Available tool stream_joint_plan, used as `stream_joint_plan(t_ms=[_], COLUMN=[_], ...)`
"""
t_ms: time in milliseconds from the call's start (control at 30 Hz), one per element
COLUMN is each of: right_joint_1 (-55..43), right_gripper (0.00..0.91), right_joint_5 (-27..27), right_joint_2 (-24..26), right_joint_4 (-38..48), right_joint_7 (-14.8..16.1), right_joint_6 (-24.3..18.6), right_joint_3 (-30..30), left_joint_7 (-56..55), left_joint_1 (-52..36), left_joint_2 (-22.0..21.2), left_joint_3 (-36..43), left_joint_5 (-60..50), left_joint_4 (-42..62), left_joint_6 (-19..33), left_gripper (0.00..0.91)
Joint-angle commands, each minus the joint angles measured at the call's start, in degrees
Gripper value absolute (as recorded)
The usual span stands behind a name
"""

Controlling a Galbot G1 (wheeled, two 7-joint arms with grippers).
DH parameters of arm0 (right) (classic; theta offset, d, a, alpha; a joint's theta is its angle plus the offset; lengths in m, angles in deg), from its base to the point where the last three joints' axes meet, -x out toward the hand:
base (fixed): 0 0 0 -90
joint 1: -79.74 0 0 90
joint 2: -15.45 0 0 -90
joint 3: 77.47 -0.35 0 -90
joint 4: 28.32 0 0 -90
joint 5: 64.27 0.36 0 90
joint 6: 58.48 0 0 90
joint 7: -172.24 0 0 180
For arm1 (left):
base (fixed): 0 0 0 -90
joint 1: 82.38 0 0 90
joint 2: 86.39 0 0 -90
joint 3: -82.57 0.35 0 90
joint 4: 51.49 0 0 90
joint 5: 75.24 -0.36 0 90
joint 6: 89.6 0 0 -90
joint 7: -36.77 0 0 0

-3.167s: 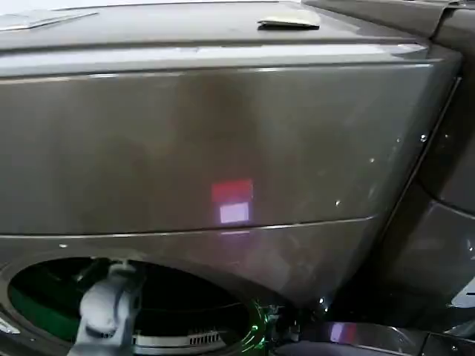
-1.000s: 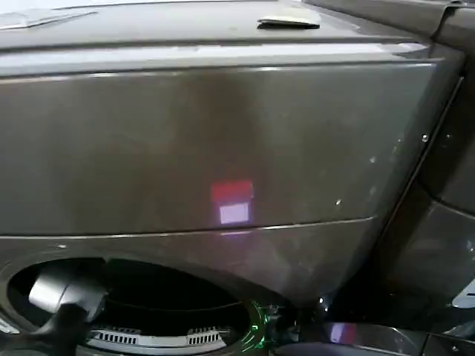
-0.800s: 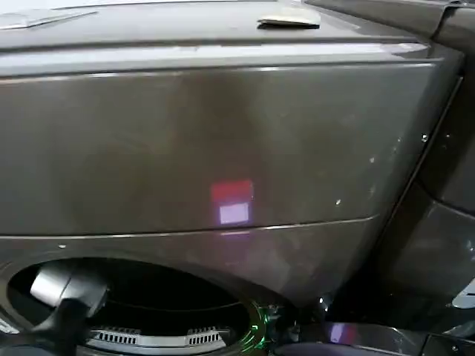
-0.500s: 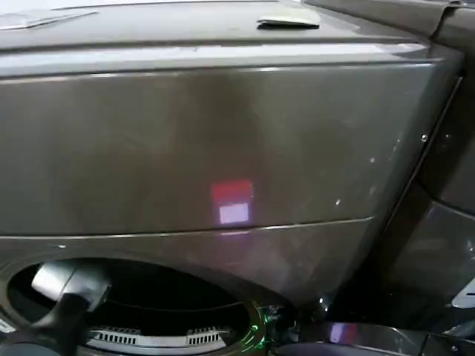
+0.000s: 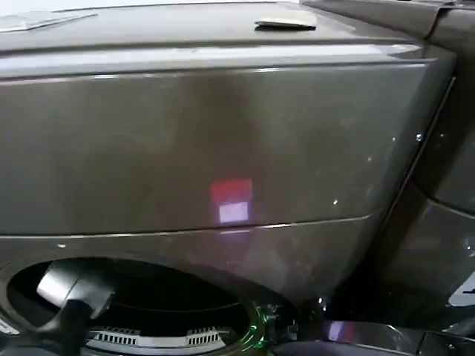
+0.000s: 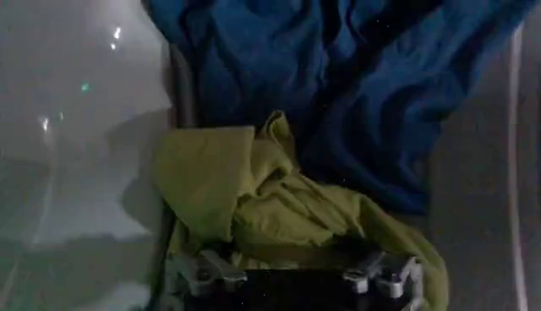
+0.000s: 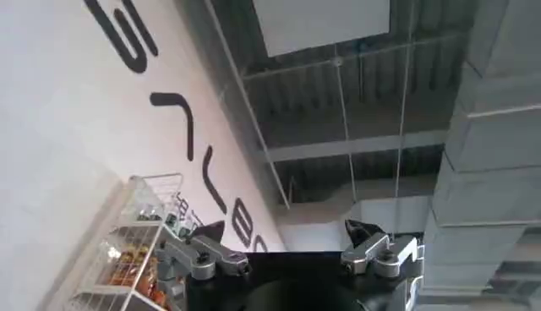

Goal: Grasp the clothes from the dryer.

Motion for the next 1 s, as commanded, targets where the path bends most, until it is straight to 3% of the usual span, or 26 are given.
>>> stream_joint_plan(t_ms=[33,400,433,600,800,900,1000], right_joint_1=[-0.07,-0.13,-0.15,-0.38,-0.91,-0.72,-0.41], right_gripper=[0.907,0.907,0.907,0.907,0.907,0.907,0.907], right_joint_5=[0.0,0.02,0.01,-0.02,0.01,-0.46,-3.67], right_joint_2=[-0.04,-0.1,-0.17,-0.56,-0.21,-0.12,-0.5], right_joint_4=[-0.04,-0.18,-0.28,-0.22,-0.74,-0.61,-0.7], right_joint_7=[-0.05,-0.22,-0.24,-0.26,-0.42,-0.58,1.57], right_joint_6=[-0.01,0.12,0.18,0.19,0.52,0.91,1.42], right_joint_3=[0.04,0.06,0.07,0.1,0.39,0.18,0.08], left_joint_7=[0.27,-4.66,-5.46,-9.64,-21.41,-28.82,-32.99], left_joint_1=[0.24,0.65,0.81,3.84,11.46,15.91,20.74], left_joint_2=[0.5,0.33,-0.5,1.2,3.07,2.57,2.07], left_joint_3=[-0.41,-7.91,-11.84,-14.63,-17.5,-19.29,-22.45], left_joint_5=[0.73,12.13,13.44,22.92,41.91,47.47,51.64], left_joint_4=[0.2,-4.76,-5.57,-10.9,-24.24,-30.38,-37.0], left_joint_6=[0.12,-2.35,-4.9,-10.11,-17.76,-17.96,-17.55], left_gripper=[0.0,0.0,0.0,0.0,0.0,0.0,0.0])
